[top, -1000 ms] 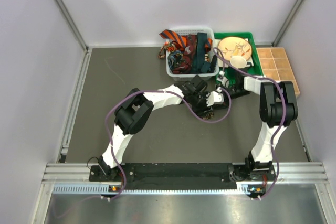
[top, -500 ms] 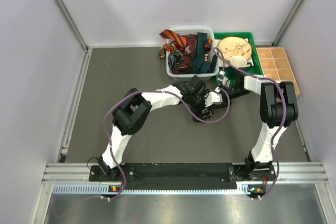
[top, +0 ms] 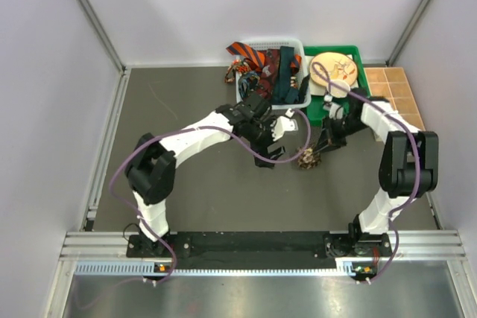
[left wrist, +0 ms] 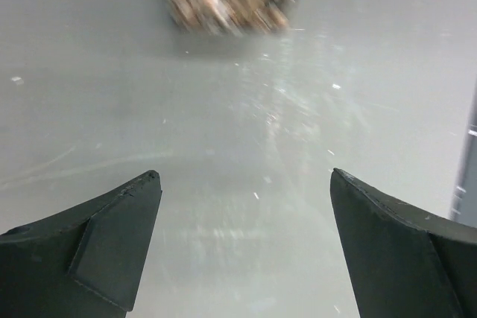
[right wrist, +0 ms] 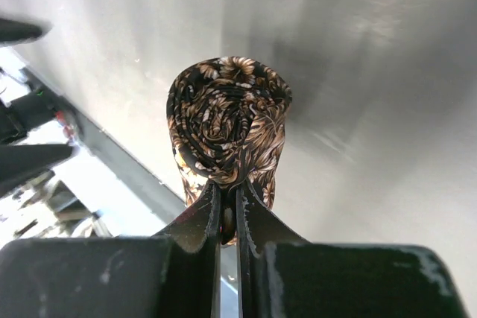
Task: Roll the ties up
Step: Pick up the tie at the center of the board, then place the tie in the storage box.
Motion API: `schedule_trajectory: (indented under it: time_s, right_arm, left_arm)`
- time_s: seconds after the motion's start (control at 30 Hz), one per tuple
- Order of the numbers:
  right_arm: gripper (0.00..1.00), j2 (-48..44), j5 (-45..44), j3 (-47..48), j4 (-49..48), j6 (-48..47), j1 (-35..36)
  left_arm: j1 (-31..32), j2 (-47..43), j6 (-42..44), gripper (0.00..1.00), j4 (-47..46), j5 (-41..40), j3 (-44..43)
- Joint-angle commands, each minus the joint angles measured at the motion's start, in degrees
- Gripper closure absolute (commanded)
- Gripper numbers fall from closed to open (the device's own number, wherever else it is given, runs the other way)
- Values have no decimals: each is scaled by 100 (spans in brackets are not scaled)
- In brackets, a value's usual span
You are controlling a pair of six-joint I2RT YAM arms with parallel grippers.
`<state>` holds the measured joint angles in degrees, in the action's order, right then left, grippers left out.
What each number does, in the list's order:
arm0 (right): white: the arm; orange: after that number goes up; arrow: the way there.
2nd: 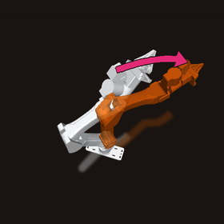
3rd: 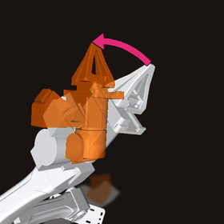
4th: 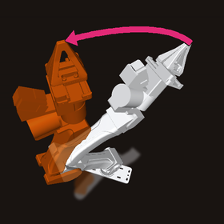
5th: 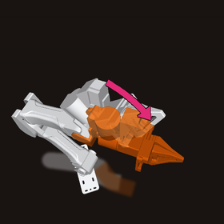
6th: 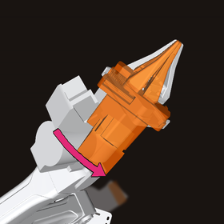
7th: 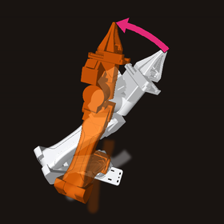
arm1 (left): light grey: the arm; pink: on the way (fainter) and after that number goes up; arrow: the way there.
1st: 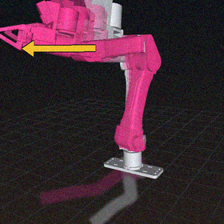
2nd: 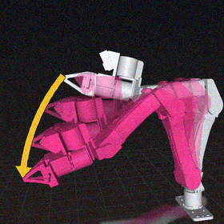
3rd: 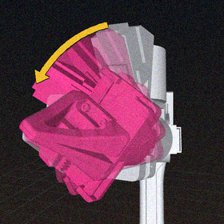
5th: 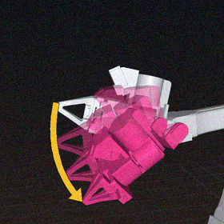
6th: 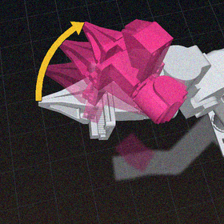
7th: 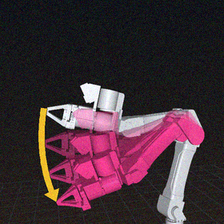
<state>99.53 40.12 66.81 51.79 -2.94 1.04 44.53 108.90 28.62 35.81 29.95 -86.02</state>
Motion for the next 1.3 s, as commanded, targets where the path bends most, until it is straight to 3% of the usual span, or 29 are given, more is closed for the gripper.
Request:
schedule_trajectory:
  time_s: [0.0,0.17,0.43,0.8,1.27]
  right_arm:
    - [100,-495,-784,1096,980,-986,-630]
    - [100,-356,-1874,2984,2043,-2104,-1578]
    - [100,461,-3598,5033,1853,-3257,-2626]
    - [100,1429,-4222,5361,1106,-3231,-2925]
    - [100,2229,-4109,5431,903,-3037,-2925]
  left_arm:
    - [-59,-650,-15,1,707,55,190]
    - [-331,-967,47,1,1033,168,419]
    - [-797,-941,-234,1,1113,476,542]
    - [-815,-1099,-322,1,831,424,823]
    - [-823,-1257,-419,1,717,397,1104]
